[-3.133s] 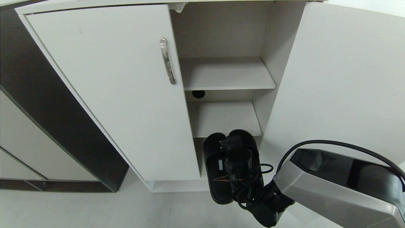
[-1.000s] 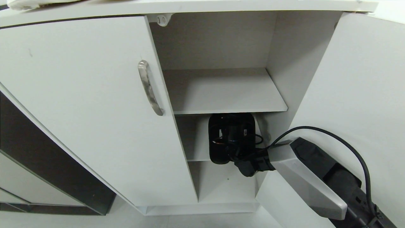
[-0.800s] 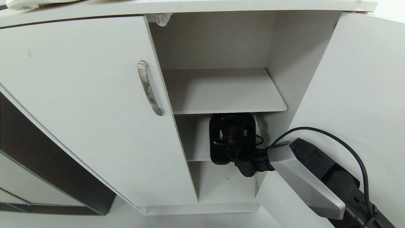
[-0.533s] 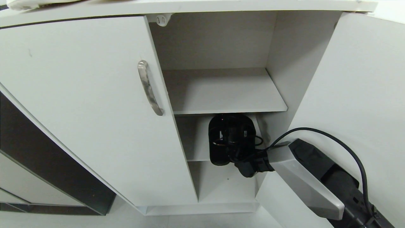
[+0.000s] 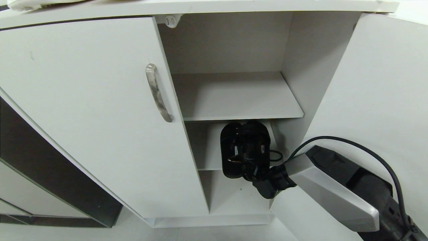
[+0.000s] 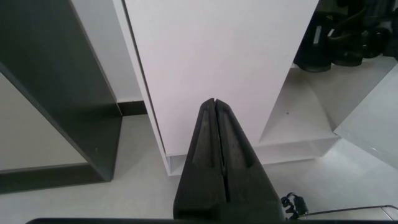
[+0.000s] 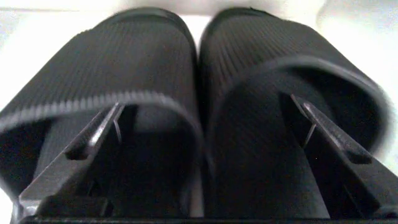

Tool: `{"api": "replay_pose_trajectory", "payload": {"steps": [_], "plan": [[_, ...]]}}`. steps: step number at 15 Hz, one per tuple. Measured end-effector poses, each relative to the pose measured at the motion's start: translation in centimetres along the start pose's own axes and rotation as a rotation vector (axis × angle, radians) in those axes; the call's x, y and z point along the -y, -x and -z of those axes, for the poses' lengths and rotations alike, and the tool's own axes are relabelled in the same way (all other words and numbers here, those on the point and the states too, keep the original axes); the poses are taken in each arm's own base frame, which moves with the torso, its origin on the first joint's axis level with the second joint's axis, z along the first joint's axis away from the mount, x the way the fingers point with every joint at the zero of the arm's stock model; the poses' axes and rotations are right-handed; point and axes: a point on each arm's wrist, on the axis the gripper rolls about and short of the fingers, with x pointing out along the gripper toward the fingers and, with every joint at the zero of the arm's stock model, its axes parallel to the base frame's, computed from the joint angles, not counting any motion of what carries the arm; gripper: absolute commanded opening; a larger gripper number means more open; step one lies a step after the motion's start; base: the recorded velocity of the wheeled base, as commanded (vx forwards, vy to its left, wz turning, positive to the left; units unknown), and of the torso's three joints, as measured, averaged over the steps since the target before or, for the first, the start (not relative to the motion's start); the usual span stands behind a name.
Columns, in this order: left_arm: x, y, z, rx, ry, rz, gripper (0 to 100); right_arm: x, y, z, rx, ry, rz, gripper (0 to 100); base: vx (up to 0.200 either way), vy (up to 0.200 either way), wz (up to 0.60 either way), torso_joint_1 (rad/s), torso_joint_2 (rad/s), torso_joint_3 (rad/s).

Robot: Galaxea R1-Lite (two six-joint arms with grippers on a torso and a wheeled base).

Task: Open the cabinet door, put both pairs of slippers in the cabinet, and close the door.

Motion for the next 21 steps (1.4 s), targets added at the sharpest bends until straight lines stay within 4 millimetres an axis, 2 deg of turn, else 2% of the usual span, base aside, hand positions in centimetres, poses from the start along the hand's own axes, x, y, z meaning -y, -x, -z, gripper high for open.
{"api": "replay_pose_trajectory", "payload": {"steps": [4,8,10,13,19,21], "plan": [[0.0,0.0,0.0,0.0,0.0,0.0,0,0.7,4.0,-0.2,-0.012,0.011,-0.043,100,0.0,0.0,0.0,0.0,0.0,0.0],[0.0,0.0,0.0,0.0,0.0,0.0,0,1.4,9.1,-0.6,-0.006,0.014,-0.112,100,0.0,0.0,0.0,0.0,0.0,0.0],[0.0,0.0,0.0,0.0,0.001,0.0,0,1.4,10.6,-0.9,-0.009,0.02,-0.136,100,0.0,0.0,0.0,0.0,0.0,0.0],[0.0,0.0,0.0,0.0,0.001,0.0,0,1.4,11.3,-1.1,-0.011,0.025,-0.15,100,-0.2,0.0,0.0,0.002,0.0,0.002],[0.0,0.0,0.0,-0.001,0.0,-0.001,0,1.4,11.5,-1.3,-0.007,0.021,-0.153,100,-0.2,0.0,0.0,-0.002,0.0,0.003],[0.0,0.0,0.0,0.0,0.002,0.0,0,1.4,11.5,-1.4,-0.007,0.022,-0.153,100,0.0,0.0,0.0,0.0,0.0,0.0]]}}
